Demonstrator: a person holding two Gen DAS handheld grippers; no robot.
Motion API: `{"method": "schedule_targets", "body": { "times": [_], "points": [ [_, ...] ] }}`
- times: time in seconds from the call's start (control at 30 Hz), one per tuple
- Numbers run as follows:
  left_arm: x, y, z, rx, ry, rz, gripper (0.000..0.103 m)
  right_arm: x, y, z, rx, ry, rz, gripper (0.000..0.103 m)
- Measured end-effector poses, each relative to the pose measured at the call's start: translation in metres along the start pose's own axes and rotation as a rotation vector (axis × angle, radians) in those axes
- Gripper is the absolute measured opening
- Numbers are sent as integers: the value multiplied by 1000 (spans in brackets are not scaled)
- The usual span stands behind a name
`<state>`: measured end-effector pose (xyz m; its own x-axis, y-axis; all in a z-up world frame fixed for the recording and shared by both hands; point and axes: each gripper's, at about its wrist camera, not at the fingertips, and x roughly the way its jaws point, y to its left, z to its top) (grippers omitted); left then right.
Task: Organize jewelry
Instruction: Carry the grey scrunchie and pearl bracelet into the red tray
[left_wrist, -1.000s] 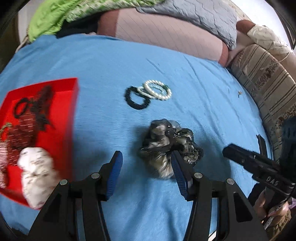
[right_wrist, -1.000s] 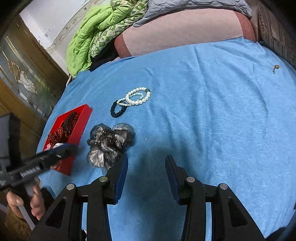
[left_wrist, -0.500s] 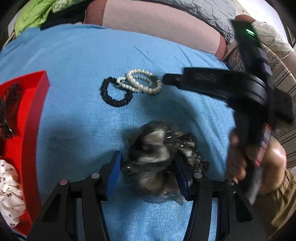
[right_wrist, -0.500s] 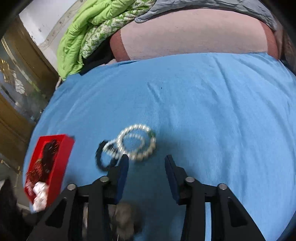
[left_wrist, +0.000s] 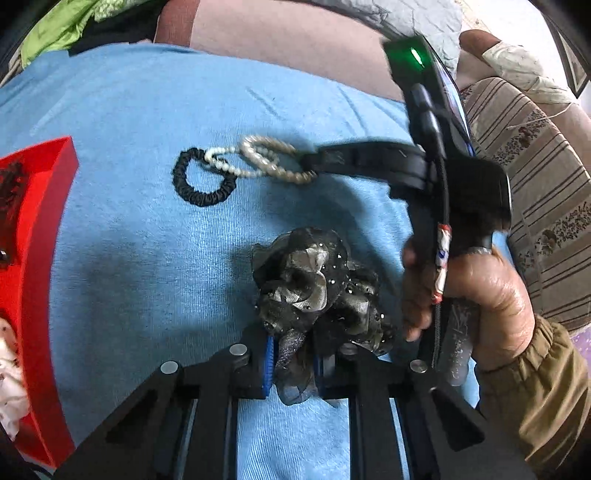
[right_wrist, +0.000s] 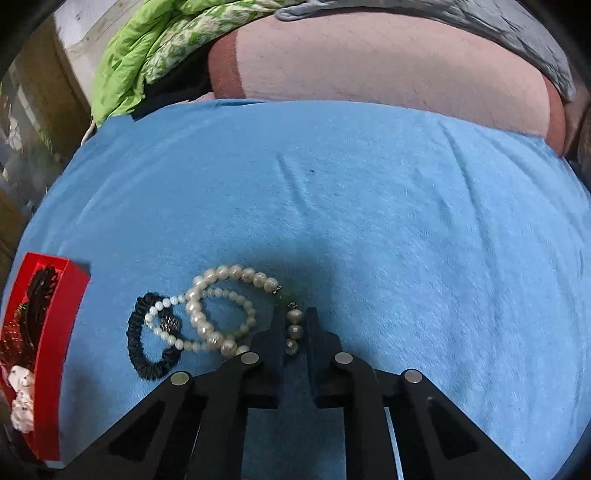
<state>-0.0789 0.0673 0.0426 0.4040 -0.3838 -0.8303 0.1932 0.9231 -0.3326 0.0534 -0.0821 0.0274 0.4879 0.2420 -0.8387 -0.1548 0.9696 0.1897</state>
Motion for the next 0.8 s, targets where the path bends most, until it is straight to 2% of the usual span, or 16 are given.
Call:
{"method": "schedule_targets", "body": {
  "times": [0.17, 0.37, 0.8],
  "points": [
    [-26, -4, -5, 17, -46, 18, 15, -34, -29, -22, 86, -21, 12, 10],
    [-49, -8, -19, 34, -86, 39, 15, -90, -47, -60, 122, -82, -1, 11],
    [-83, -19, -36, 48, -172, 81, 15, -169, -20, -102, 121, -188, 71, 11]
  ]
}}
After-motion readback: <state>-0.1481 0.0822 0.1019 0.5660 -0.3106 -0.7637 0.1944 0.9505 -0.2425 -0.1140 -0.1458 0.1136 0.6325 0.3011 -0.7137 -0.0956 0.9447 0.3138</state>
